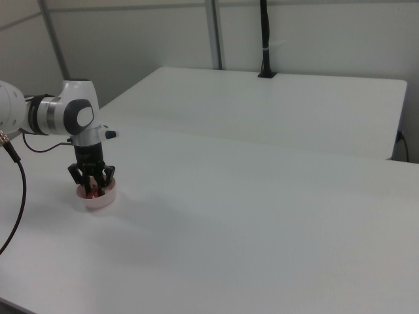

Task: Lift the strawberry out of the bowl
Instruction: 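Lift the strawberry up out of the pink bowl, then carry the strawberry away from the bowl and lower it to the table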

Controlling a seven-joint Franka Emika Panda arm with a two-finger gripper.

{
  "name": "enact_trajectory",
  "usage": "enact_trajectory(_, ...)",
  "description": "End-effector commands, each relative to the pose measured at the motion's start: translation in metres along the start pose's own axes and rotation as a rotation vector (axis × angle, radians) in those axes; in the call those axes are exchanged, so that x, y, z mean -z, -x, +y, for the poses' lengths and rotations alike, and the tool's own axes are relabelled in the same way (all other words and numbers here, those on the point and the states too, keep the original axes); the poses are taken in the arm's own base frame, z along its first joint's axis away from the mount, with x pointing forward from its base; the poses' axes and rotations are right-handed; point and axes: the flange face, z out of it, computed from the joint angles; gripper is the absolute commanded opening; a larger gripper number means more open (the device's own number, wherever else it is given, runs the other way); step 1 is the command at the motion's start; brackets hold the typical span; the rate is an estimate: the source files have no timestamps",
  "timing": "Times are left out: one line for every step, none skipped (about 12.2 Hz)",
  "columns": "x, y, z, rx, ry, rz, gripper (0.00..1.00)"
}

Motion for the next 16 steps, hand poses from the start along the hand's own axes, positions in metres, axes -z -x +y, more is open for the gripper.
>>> enact_trajectory(0.006,0.001,-0.004,-0.011,0.019,0.023,0.36)
enact_trajectory(0.008,0.001,-0.003,-0.013,0.019,0.025,0.36)
enact_trajectory(0.012,0.001,-0.004,-0.015,0.015,0.029,0.36)
enact_trajectory(0.026,0.001,-0.005,-0.014,0.012,0.046,0.36)
enact_trajectory(0.039,0.001,-0.005,-0.019,0.009,0.068,0.36)
enact_trajectory(0.056,0.005,-0.002,-0.032,0.004,0.089,0.37)
enact_trajectory(0.071,0.009,0.001,-0.037,0.0,0.099,0.37)
enact_trajectory(0.094,0.013,0.009,-0.046,-0.001,0.115,0.37)
enact_trajectory(0.106,0.018,0.027,-0.068,0.001,0.126,0.37)
enact_trajectory(0.107,0.019,0.042,-0.085,0.008,0.127,0.37)
enact_trajectory(0.109,0.021,0.073,-0.12,0.02,0.13,0.38)
enact_trajectory(0.107,0.024,0.097,-0.136,0.029,0.126,0.39)
enact_trajectory(0.102,0.027,0.125,-0.145,0.036,0.117,0.41)
enact_trajectory(0.093,0.032,0.154,-0.154,0.038,0.105,0.42)
enact_trajectory(0.076,0.037,0.202,-0.173,0.063,0.086,0.43)
enact_trajectory(0.07,0.045,0.241,-0.204,0.088,0.094,0.43)
